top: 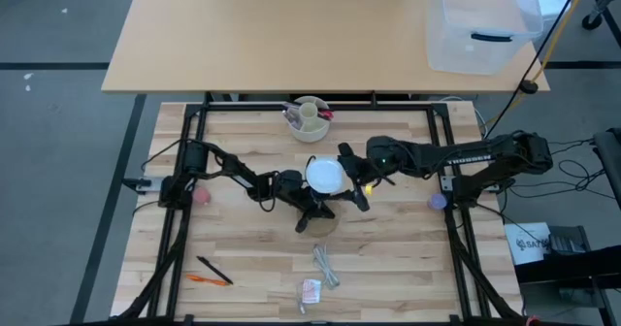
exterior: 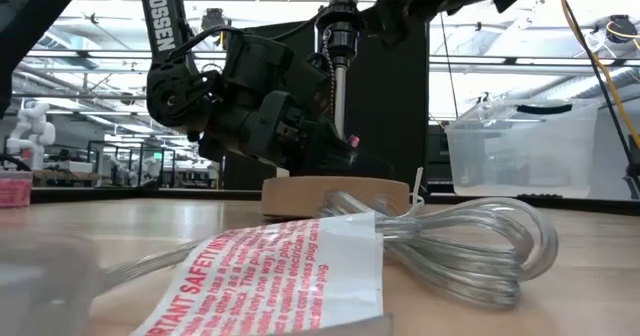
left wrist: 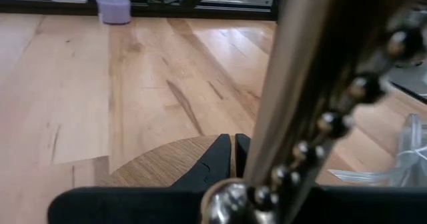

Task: Screw lightbulb
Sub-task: Remove the lightbulb from the wooden lamp

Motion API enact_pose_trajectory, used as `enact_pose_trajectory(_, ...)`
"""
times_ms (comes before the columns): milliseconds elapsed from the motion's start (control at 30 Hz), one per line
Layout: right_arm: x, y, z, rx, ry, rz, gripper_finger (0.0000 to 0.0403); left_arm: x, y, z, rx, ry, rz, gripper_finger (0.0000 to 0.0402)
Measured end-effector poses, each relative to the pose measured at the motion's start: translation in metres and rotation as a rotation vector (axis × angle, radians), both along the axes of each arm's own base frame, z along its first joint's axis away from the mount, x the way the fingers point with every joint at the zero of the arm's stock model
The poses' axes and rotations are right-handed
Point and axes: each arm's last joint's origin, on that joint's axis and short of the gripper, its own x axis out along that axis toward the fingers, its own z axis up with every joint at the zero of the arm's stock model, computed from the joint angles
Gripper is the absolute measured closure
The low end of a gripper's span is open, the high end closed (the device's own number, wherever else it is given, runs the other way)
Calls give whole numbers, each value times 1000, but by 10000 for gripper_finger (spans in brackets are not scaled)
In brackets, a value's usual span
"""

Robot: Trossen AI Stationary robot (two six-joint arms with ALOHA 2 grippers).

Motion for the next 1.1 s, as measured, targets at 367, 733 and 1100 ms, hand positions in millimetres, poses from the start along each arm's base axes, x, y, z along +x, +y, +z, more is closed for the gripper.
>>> enact_pose_trajectory(367, 0, 42, 0, -81, -11, -286, 110, 1, 4, 0, 45, 2, 123, 379)
enact_pose_trajectory(733, 21, 63, -12, -130, -159, -560, 110, 2, 8, -1, 78, 6, 250, 379)
enact_pose_trajectory(1100, 33, 62, -7, -222, -351, -703, 111, 2, 8, 0, 82, 3, 268, 379)
